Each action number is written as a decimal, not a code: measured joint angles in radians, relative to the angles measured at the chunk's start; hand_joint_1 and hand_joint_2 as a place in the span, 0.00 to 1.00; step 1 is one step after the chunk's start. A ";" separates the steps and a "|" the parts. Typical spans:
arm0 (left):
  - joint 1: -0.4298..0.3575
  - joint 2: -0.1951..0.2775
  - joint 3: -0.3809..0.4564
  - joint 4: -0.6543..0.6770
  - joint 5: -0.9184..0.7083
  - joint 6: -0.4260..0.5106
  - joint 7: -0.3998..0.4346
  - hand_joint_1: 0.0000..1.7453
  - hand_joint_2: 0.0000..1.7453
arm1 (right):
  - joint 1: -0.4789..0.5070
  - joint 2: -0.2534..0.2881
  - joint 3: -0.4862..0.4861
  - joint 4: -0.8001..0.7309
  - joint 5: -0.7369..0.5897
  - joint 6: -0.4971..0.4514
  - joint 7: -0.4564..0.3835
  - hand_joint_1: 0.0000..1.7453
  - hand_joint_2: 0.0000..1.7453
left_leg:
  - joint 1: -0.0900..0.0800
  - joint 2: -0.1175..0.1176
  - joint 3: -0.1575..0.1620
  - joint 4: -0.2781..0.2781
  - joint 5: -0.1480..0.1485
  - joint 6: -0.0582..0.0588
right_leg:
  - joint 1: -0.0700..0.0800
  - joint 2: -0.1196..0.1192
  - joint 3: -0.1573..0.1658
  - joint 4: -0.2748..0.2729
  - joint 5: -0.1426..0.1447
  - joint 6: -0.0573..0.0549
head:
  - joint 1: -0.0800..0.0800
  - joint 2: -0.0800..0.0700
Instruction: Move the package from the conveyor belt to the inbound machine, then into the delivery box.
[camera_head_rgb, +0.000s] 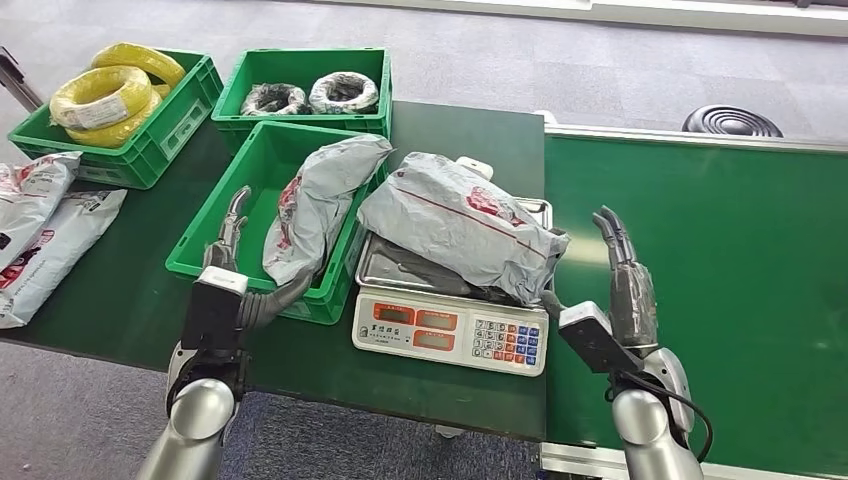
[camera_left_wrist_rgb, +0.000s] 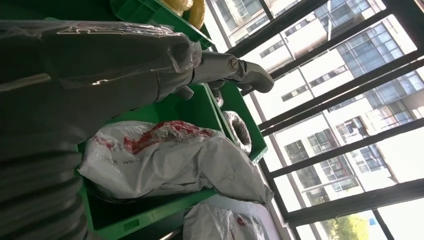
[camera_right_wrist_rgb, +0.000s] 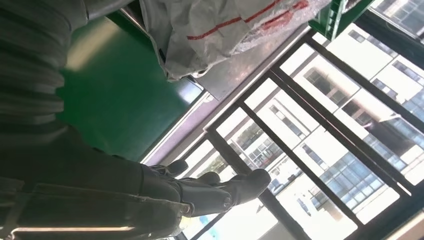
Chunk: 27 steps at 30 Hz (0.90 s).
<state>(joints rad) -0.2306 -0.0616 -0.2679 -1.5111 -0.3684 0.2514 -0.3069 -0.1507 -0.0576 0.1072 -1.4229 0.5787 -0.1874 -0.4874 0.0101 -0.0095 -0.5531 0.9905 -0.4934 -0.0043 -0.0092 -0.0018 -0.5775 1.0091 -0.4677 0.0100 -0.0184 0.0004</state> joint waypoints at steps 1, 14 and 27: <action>-0.031 -0.004 -0.013 0.024 -0.012 -0.014 0.012 0.00 1.00 | 0.022 0.005 -0.015 -0.024 -0.029 -0.006 -0.008 0.00 1.00 | 0.000 -0.002 0.000 0.000 0.000 0.000 | 0.000 -0.002 0.000 0.000 0.000 0.000 | 0.000 0.000; -0.496 -0.213 -0.226 0.551 -0.217 -0.134 0.161 0.00 1.00 | 0.157 0.106 -0.134 -0.231 -0.187 -0.066 -0.064 0.00 1.00 | 0.000 -0.001 -0.001 0.001 0.000 0.000 | -0.001 -0.001 0.000 0.000 0.002 0.001 | 0.000 0.000; -0.661 -0.294 -0.502 0.794 -0.020 -0.109 0.296 0.00 1.00 | 0.168 0.156 -0.142 -0.345 -0.217 -0.130 -0.096 0.00 1.00 | 0.000 0.000 -0.002 0.001 0.000 0.000 | -0.001 0.000 -0.001 0.000 0.002 0.001 | 0.000 0.000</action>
<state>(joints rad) -0.8919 -0.3554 -0.7701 -0.7175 -0.3882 0.1425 -0.0111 0.0177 0.0981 -0.0344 -1.7682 0.3621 -0.3177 -0.5837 0.0097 -0.0100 -0.5550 0.9916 -0.4929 -0.0038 -0.0099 -0.0016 -0.5782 1.0091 -0.4661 0.0115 -0.0185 0.0004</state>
